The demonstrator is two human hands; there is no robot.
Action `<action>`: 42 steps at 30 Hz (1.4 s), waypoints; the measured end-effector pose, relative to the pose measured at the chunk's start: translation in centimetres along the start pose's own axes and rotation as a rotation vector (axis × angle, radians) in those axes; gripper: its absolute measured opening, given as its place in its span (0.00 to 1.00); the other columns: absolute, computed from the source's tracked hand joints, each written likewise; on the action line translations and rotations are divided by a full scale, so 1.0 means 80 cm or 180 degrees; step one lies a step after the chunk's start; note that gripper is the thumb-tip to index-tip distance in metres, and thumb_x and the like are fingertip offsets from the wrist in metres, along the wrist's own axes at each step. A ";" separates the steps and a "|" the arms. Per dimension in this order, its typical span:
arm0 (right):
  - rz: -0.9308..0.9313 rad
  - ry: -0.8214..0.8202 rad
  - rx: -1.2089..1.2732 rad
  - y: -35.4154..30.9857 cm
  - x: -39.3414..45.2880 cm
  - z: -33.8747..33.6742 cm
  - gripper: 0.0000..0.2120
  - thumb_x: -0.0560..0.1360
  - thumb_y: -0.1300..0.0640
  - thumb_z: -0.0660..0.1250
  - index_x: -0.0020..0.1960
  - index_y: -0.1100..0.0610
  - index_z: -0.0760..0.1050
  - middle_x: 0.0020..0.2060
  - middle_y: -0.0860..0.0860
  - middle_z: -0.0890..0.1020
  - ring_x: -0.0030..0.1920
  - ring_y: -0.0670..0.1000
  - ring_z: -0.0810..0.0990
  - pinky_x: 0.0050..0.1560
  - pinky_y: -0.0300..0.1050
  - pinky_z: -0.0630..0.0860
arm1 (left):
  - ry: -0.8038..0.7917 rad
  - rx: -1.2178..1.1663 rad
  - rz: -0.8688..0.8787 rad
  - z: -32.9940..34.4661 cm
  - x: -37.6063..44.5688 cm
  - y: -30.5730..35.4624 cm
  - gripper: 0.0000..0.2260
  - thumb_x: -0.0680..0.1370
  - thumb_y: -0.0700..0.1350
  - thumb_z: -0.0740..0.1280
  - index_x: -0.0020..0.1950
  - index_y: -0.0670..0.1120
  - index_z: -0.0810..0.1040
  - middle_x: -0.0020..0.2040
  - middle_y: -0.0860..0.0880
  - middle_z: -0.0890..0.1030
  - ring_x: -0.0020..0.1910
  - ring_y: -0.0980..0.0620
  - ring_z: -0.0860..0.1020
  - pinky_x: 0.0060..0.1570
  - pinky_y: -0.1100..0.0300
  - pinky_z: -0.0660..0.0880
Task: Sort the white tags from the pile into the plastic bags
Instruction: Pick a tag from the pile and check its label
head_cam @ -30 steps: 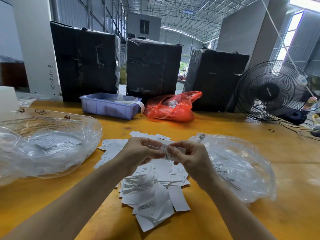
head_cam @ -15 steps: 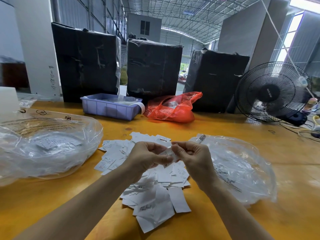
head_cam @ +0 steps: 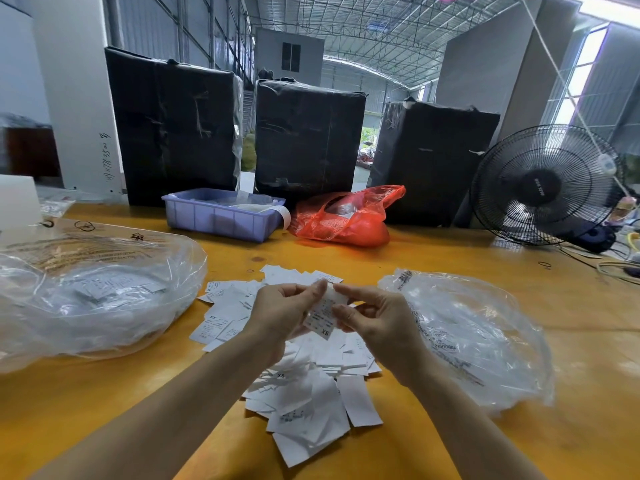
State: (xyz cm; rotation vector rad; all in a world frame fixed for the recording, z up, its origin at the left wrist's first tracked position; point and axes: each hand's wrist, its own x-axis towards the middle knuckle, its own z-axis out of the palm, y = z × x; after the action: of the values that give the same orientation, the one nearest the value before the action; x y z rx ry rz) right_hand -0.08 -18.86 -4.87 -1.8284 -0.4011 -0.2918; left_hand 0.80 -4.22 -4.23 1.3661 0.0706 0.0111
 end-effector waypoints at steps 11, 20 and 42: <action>0.0416 -0.0090 0.0318 -0.014 -0.005 0.001 0.08 0.68 0.62 0.74 0.47 0.60 0.81 0.40 0.59 0.84 0.37 0.52 0.82 0.44 0.48 0.80 | 0.0324 -0.0117 0.0059 0.003 -0.005 0.002 0.07 0.71 0.47 0.74 0.38 0.44 0.80 0.35 0.46 0.82 0.33 0.52 0.78 0.31 0.63 0.71; 0.1435 0.0189 0.1392 -0.009 0.001 -0.009 0.02 0.74 0.65 0.68 0.42 0.61 0.79 0.31 0.54 0.82 0.30 0.48 0.79 0.35 0.40 0.76 | -0.0323 0.0584 -0.0522 -0.008 -0.003 0.015 0.18 0.69 0.57 0.71 0.45 0.43 0.80 0.35 0.47 0.84 0.35 0.51 0.79 0.33 0.62 0.70; 0.0845 0.0274 0.0570 -0.011 -0.001 -0.011 0.06 0.73 0.68 0.69 0.49 0.62 0.77 0.37 0.55 0.85 0.35 0.51 0.84 0.35 0.38 0.80 | 0.0325 0.1544 0.0221 -0.082 0.019 0.063 0.04 0.70 0.37 0.75 0.40 0.40 0.80 0.29 0.46 0.82 0.24 0.55 0.80 0.23 0.68 0.69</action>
State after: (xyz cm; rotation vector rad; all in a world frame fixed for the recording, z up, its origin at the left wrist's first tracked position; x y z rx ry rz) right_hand -0.51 -19.48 -3.87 -1.6638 -0.1175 -0.1452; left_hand 2.13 3.31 -0.68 1.8523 0.1168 0.1289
